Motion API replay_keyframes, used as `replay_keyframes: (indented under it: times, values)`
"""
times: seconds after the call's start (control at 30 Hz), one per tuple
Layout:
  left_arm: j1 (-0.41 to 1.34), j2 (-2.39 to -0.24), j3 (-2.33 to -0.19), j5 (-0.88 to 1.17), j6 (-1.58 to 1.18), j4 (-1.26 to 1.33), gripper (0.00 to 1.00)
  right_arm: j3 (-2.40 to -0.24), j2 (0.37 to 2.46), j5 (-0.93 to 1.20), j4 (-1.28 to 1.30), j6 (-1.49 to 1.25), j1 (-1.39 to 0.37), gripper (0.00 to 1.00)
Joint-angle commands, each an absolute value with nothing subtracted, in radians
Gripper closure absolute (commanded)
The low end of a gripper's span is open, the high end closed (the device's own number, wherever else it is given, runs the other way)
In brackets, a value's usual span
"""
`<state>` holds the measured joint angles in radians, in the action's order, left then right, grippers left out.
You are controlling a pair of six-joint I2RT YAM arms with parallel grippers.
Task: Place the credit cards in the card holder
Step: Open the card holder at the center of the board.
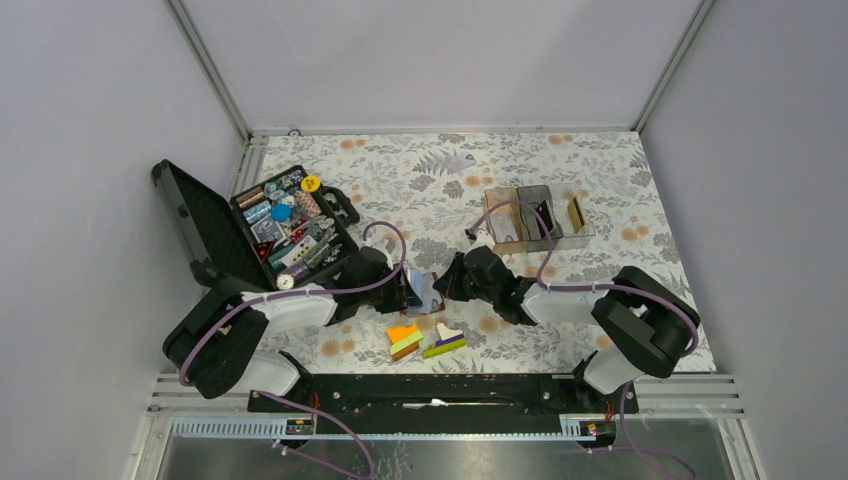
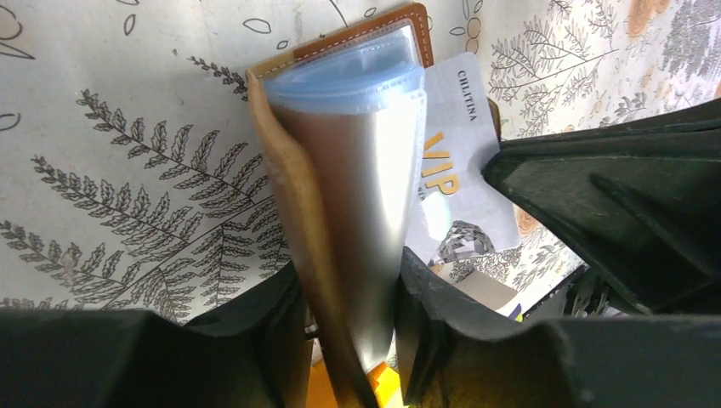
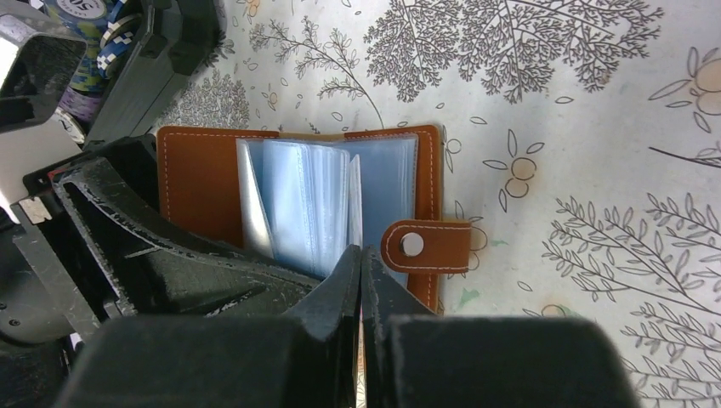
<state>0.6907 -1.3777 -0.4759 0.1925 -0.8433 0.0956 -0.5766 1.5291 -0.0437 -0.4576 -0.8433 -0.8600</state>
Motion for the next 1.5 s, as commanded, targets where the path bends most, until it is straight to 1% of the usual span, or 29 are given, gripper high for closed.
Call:
replay_keyframes:
  times: [0.0,0.07,0.13,0.2,0.27,0.47,0.7,0.9,1.03,1.17,1.4,1.47]
  values:
    - [0.653,-1.389,-0.443,0.256,-0.84,0.209,0.59,-0.603,1.566,-0.069,-0.539,-0.858,-0.875,1.0]
    - [0.636,-1.379,-0.439,0.256,-0.828,0.198,0.49,-0.599,1.571,-0.069,-0.544,-0.856,-0.875,1.0]
    - [0.624,-1.367,-0.446,0.244,-0.812,0.171,0.37,-0.6,1.574,-0.077,-0.541,-0.852,-0.876,1.0]
    - [0.62,-1.357,-0.462,0.227,-0.79,0.134,0.27,-0.6,1.575,-0.081,-0.541,-0.85,-0.876,1.0]
    - [0.62,-1.356,-0.487,0.22,-0.769,0.095,0.22,-0.595,1.574,-0.072,-0.556,-0.85,-0.876,1.0]
    - [0.62,-1.329,-0.538,0.2,-0.71,0.011,0.11,-0.582,1.565,-0.015,-0.669,-0.849,-0.876,1.0]
    - [0.62,-1.286,-0.55,0.196,-0.688,-0.029,0.1,-0.617,1.58,0.02,-0.679,-0.843,-0.876,1.0]
    - [0.612,-1.256,-0.537,0.22,-0.673,-0.014,0.04,-0.63,1.602,0.06,-0.703,-0.856,-0.877,1.0]
    - [0.606,-1.273,-0.537,0.258,-0.655,-0.007,0.05,-0.639,1.619,0.077,-0.719,-0.866,-0.879,1.0]
    - [0.604,-1.277,-0.541,0.278,-0.647,-0.012,0.08,-0.646,1.624,0.08,-0.719,-0.873,-0.885,1.0]
    - [0.603,-1.258,-0.547,0.304,-0.624,-0.02,0.04,-0.656,1.607,0.078,-0.707,-0.878,-0.887,1.0]
    - [0.603,-1.258,-0.547,0.322,-0.613,-0.018,0.07,-0.658,1.601,0.071,-0.695,-0.875,-0.887,1.0]
